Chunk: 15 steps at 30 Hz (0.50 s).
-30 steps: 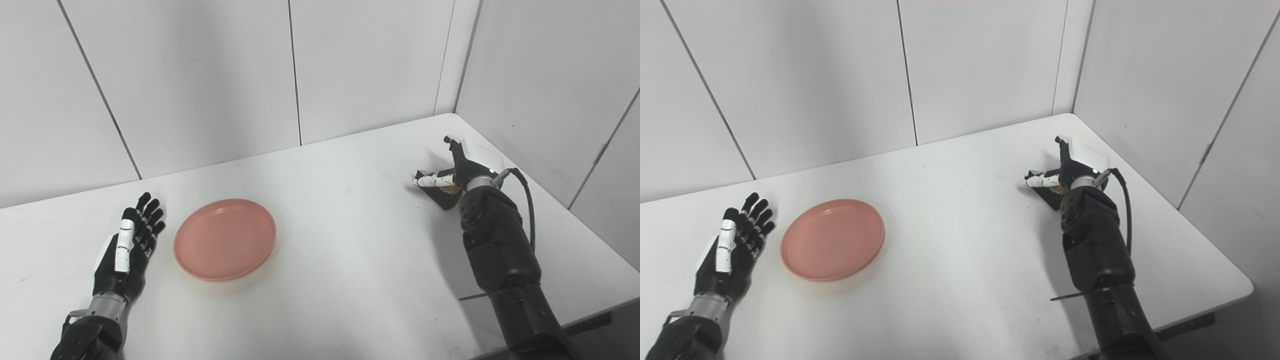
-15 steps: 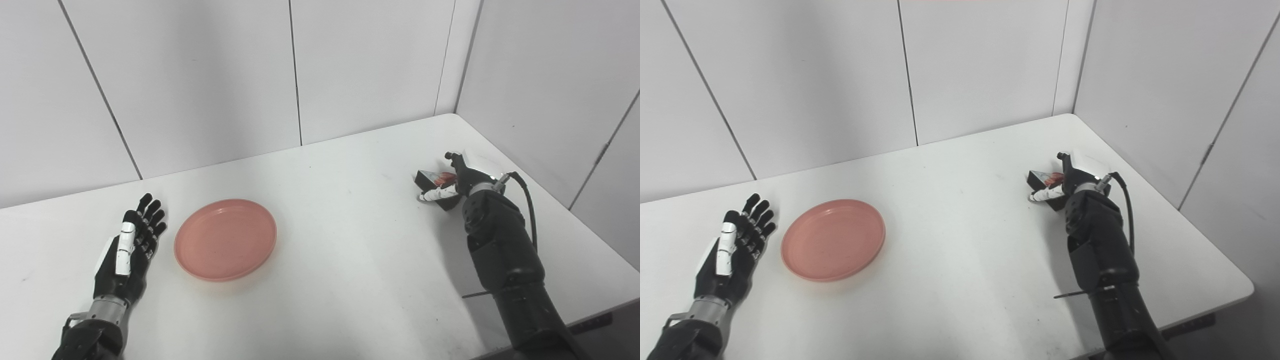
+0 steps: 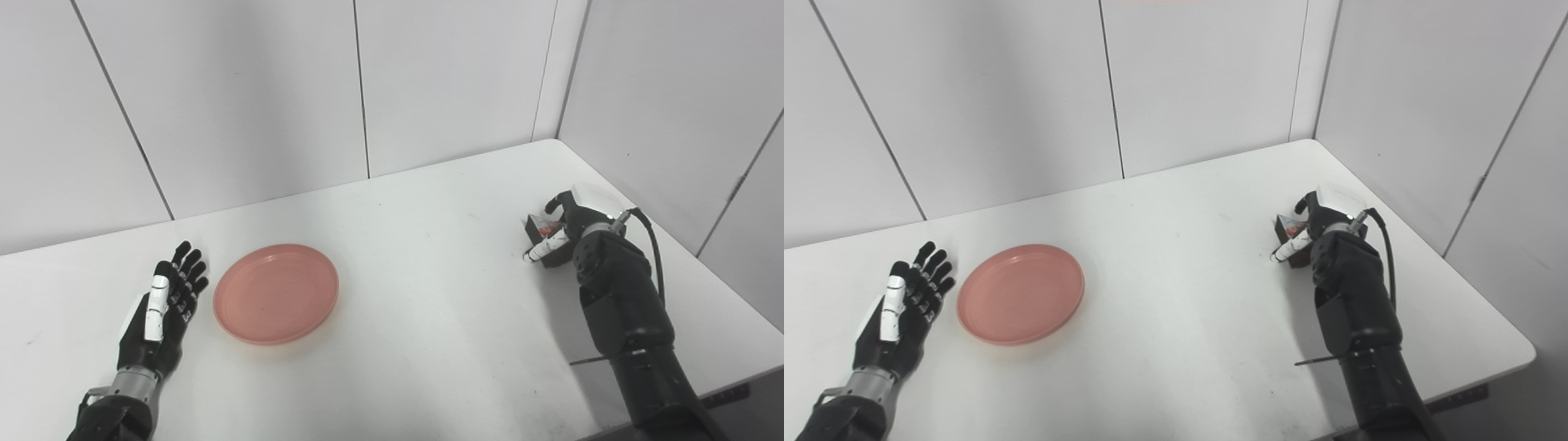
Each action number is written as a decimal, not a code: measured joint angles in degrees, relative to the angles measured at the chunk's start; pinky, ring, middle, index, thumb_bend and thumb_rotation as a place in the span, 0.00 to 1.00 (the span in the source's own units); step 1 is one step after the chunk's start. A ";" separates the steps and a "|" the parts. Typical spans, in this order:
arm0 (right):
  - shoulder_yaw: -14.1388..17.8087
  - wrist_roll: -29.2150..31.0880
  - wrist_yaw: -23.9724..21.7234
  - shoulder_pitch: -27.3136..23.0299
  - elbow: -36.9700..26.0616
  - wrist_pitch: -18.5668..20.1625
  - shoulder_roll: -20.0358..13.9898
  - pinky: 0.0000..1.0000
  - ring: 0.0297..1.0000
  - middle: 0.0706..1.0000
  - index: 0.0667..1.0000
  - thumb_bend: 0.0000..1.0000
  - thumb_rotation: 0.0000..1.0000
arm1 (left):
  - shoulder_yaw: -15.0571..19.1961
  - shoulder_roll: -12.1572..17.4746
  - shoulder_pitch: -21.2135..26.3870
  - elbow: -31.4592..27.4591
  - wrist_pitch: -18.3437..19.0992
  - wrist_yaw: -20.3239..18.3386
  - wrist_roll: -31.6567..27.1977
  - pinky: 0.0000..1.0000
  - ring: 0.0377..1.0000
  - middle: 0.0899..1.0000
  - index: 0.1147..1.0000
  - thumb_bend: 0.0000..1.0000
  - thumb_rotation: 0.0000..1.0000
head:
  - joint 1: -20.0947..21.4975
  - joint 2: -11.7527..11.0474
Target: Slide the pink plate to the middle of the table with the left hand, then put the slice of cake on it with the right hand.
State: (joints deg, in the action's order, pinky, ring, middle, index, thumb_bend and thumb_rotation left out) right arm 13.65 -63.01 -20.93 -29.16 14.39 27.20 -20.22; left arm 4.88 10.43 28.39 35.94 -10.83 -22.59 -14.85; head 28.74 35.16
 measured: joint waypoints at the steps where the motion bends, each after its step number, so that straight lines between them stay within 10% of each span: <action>1: 0.08 0.48 1.32 0.35 -0.17 0.00 0.15 0.32 0.39 0.44 0.46 0.53 0.00 | 0.00 -0.10 -0.03 -0.12 0.04 0.00 0.00 1.00 1.00 1.00 1.00 0.67 1.00 | -0.17 0.09; 10: 0.22 9.58 11.80 1.93 -0.70 0.01 1.12 0.30 0.37 0.40 0.47 0.53 0.00 | -0.16 -0.48 -0.73 -1.50 0.29 0.07 0.13 1.00 1.00 1.00 1.00 0.70 1.00 | -2.81 0.79; 15: 0.03 15.44 13.64 1.92 -0.95 0.00 0.25 0.34 0.40 0.44 0.45 0.53 0.00 | -0.38 -2.23 -1.52 -3.59 1.45 1.23 0.25 1.00 1.00 1.00 1.00 0.68 1.00 | -11.04 0.97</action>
State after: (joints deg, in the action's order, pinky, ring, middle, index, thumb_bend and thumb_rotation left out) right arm 13.68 -47.58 -7.30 -27.24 13.44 27.19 -19.97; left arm 4.50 8.19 26.88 32.35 -9.38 -21.36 -14.60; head 17.70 36.12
